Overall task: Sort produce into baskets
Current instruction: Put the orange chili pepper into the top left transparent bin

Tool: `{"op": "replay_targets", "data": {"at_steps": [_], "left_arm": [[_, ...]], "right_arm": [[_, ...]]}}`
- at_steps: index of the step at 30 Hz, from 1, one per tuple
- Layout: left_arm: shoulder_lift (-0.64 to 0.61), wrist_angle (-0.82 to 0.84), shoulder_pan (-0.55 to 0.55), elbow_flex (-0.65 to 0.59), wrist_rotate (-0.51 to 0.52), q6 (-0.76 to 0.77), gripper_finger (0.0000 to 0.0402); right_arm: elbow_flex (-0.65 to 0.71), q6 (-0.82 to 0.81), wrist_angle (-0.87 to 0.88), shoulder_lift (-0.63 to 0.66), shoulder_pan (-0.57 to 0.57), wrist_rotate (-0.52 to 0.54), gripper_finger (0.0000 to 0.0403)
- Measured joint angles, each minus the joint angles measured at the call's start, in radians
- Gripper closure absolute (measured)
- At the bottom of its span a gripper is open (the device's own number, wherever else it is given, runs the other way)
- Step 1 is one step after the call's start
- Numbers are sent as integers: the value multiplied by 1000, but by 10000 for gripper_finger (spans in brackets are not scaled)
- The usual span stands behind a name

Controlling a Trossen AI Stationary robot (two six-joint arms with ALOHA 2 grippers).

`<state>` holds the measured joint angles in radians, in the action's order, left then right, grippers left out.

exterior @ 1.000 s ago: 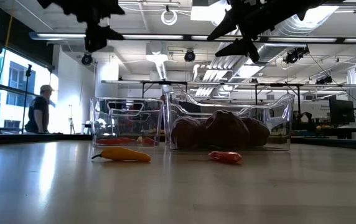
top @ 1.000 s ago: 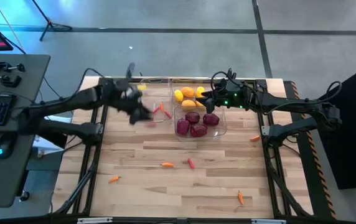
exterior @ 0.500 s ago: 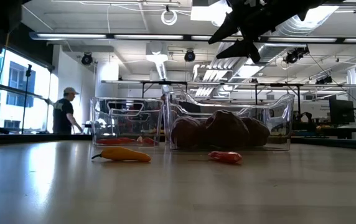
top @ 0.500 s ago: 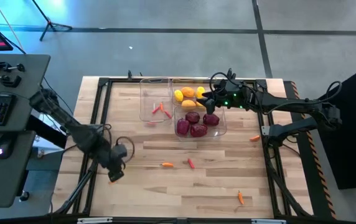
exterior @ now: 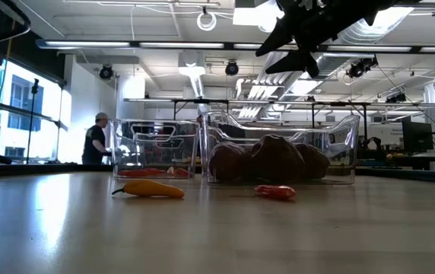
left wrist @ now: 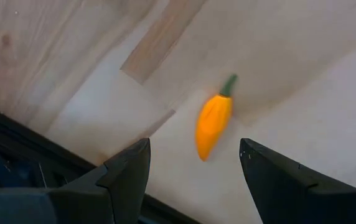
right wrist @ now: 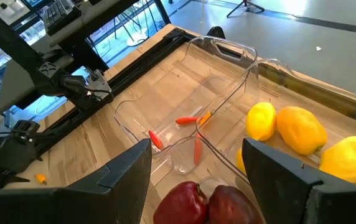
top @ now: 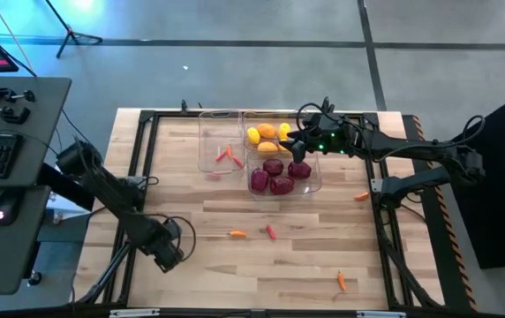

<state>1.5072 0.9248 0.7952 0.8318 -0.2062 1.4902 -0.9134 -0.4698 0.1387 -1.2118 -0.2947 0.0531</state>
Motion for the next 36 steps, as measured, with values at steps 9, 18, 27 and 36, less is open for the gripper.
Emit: {"op": "replay_targets", "data": {"at_steps": [9, 18, 27, 36], "left_arm": [[60, -29, 18, 0, -1, -2, 180], [129, -96, 58, 2, 1, -27, 252], [46, -71, -12, 13, 55, -127, 384], [-330, -68, -350, 180, 547, -490, 387]], "right_arm": [[0, 0, 6, 0, 0, 0, 162], [0, 0, 30, 0, 0, 31, 162], [0, 0, 42, 0, 0, 52, 162], [0, -7, 27, 0, 0, 53, 162]]}}
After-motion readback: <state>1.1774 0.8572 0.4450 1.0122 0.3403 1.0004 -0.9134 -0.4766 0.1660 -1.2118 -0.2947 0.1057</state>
